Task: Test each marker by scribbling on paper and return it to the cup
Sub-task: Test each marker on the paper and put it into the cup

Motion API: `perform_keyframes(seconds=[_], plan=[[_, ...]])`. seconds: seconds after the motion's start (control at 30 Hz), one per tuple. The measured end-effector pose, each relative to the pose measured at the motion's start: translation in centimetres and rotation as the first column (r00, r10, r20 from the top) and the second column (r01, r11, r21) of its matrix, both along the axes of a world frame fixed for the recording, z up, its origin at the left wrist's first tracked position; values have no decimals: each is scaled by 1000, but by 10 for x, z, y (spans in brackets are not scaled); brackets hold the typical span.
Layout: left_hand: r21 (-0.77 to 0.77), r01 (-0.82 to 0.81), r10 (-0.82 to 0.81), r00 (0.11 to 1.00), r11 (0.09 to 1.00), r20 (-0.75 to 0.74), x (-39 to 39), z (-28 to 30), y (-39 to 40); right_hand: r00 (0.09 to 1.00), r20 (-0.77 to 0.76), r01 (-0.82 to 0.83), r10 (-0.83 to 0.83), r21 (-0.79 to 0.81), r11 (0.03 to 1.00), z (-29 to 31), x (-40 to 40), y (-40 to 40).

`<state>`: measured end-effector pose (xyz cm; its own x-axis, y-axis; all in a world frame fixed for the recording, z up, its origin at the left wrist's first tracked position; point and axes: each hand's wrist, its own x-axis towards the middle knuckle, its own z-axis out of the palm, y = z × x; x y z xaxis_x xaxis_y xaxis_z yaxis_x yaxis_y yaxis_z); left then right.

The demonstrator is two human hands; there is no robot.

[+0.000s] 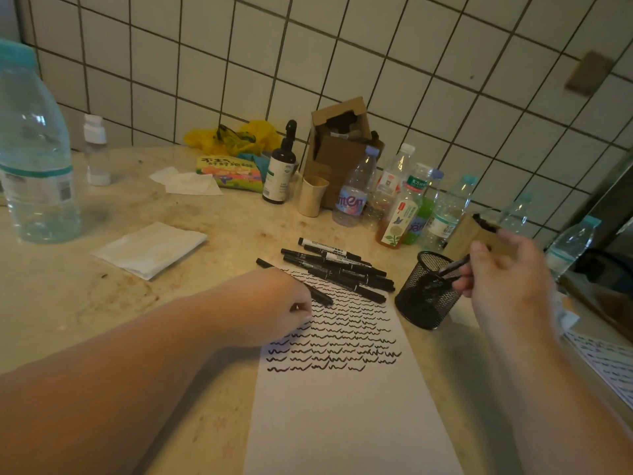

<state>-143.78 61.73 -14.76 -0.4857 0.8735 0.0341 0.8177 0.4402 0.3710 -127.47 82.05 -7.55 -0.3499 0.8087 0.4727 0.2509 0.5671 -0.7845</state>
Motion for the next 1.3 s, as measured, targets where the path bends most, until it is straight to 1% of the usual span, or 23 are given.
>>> perform_keyframes(seconds=[0.03,0.07,0.1,0.13,0.17,0.2,0.23,0.27,0.4,0.5,0.57,0.63,0.7,0.77,0.83,0.9,0.97,1.0,1.1,1.13,1.17,1.23,1.3], plan=[[-15,6,-6,1000,1000,-3,-1,0,0,1000,7,5,-5,65,998,2,-1,-6],[-30,11,-11,1000,999,0,-1,-1,-1,999,28,-36,32,142,989,2,-4,-15],[-44,18,-18,1000,999,5,-1,0,-1,989,100,-124,105,209,970,-1,-9,-25],[-60,27,-27,1000,998,3,-1,0,0,954,243,-239,178,251,938,-6,-17,-36],[-74,35,-35,999,997,-5,1,0,0,878,424,-353,224,257,899,-12,-27,-46],[-82,39,-40,999,996,-18,2,0,0,771,589,-450,242,235,862,-19,-40,-53],[-83,39,-42,998,996,-35,3,1,1,676,693,-509,251,193,839,-27,-53,-60],[-77,38,-42,998,996,-51,3,1,1,609,753,-533,251,153,832,-33,-66,-64],[-45,45,-48,996,998,-74,2,-1,-1,501,841,-535,205,115,837,-51,-105,-74],[-50,63,-68,994,997,-87,3,0,-1,377,916,-535,134,98,839,-51,-115,-77],[-46,76,-80,993,996,-81,3,1,-2,348,930,-499,115,80,863,-46,-110,-81],[-30,77,-79,996,997,-52,2,2,-3,403,902,-469,158,55,881,-39,-96,-80],[-2,56,-56,998,998,-18,2,1,-2,535,791,-453,297,-28,891,-35,-73,-76],[38,28,-29,999,999,28,3,2,-1,662,577,-450,478,-204,869,-31,-50,-73],[103,16,-25,995,995,92,6,5,-1,723,312,-479,616,-416,773,-28,-32,-75],[193,40,-73,984,980,165,9,8,-1,764,73,-524,641,-510,682,-30,-21,-78],[266,52,-117,965,963,234,12,9,-1,791,-78,-554,607,-513,655,-36,-14,-78],[280,52,-129,956,959,263,13,10,-2,794,-117,-565,596,-505,653,-38,-11,-77],[232,131,-210,909,964,360,13,15,-6,782,-127,-594,610,-446,669,-40,-3,-75],[218,191,-270,858,957,436,13,17,-8,772,-114,-608,625,-420,674,-40,0,-74],[217,256,-334,784,942,524,13,18,-11,758,-106,-627,644,-392,673,-38,4,-74],[221,359,-412,645,907,644,8,19,-16,737,-160,-666,657,-344,662,-34,12,-70],[241,354,-417,597,904,685,1,19,-23,735,-295,-678,610,-338,653,-29,19,-59]])
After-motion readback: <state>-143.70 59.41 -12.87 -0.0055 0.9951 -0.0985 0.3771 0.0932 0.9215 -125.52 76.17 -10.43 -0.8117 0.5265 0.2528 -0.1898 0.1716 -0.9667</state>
